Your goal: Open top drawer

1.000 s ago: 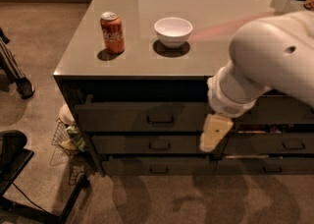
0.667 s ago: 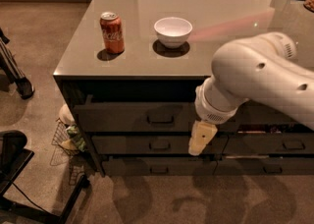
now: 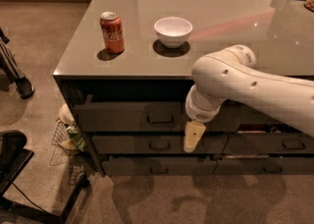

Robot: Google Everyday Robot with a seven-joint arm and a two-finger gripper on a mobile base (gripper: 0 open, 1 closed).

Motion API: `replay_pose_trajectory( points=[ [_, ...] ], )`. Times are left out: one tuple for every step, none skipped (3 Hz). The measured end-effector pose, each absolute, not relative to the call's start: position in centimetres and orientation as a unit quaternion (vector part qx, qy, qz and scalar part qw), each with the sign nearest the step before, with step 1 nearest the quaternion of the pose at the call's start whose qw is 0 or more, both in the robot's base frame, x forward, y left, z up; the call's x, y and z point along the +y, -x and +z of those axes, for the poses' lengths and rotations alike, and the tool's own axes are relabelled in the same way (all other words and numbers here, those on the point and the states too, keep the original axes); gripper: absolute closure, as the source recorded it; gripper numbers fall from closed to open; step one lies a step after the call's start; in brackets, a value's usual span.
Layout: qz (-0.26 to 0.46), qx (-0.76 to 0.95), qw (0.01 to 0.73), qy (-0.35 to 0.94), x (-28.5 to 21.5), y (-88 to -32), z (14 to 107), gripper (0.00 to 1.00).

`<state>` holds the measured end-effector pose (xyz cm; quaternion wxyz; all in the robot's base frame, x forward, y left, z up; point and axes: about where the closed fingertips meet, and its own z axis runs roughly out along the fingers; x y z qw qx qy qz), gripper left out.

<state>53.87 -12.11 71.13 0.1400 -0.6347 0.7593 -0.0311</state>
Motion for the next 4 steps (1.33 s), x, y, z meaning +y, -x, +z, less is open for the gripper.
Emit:
replay_pose_trajectory(
  points=[
    [-0.017,0.765,0.111,0.634,-13.5,-55.8,67.2,0.03],
    [-0.01,0.77,0.094,0.631,-14.4,-56.5,65.4,0.26],
    [-0.004,0.775,0.081,0.627,-14.9,-56.6,64.5,0.49],
    [-0.004,0.775,0.081,0.627,-14.9,-56.6,64.6,0.72]
  ],
)
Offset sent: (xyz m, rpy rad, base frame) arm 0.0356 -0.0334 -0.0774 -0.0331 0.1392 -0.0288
